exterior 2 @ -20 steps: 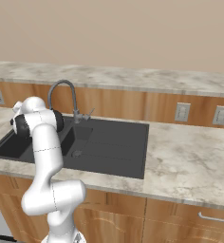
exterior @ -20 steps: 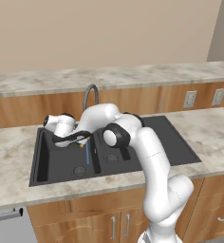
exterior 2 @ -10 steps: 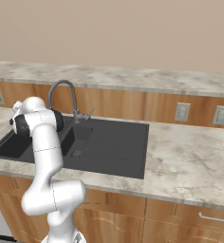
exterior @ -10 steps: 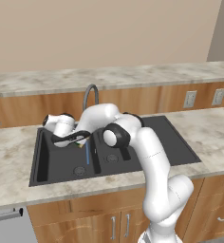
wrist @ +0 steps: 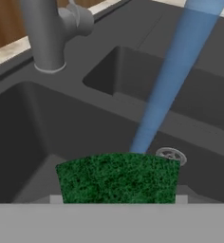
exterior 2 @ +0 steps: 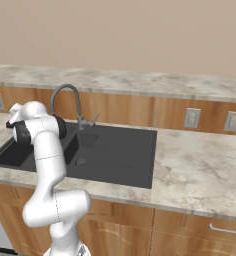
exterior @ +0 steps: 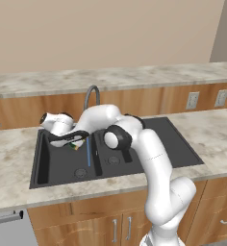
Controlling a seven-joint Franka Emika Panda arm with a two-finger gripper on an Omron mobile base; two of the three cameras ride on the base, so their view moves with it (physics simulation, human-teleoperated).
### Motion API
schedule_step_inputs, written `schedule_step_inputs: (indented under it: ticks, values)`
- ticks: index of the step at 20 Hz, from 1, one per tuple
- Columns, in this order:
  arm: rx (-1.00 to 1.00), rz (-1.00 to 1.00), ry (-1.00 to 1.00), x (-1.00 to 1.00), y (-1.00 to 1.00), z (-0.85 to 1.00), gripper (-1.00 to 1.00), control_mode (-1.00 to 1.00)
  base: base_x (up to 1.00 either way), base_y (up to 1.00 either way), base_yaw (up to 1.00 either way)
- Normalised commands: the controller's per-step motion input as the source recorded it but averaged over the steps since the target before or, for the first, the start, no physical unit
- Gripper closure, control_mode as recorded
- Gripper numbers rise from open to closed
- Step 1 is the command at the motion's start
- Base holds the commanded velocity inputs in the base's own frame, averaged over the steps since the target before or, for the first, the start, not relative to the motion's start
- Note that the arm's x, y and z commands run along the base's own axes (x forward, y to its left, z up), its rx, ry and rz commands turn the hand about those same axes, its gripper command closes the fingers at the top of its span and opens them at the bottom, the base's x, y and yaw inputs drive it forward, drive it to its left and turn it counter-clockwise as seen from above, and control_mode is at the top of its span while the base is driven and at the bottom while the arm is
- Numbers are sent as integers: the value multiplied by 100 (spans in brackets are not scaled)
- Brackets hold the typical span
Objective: Soak the sponge with water for a few seconds and then drop it inside the sink.
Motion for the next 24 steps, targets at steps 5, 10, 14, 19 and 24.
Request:
schedule_step_inputs:
  ticks: [5, 10, 14, 19, 24]
  values:
    - [4, 5, 10, -4, 35, 0, 100, -100, 0, 0, 0]
    - [7, 9, 10, -3, 46, 0, 100, -100, 0, 0, 0]
    - [8, 8, 7, -3, 52, 0, 100, -100, 0, 0, 0]
    - [11, 8, 7, 0, 47, 0, 100, -100, 0, 0, 0]
    - [6, 10, 14, 1, 22, 0, 100, -100, 0, 0, 0]
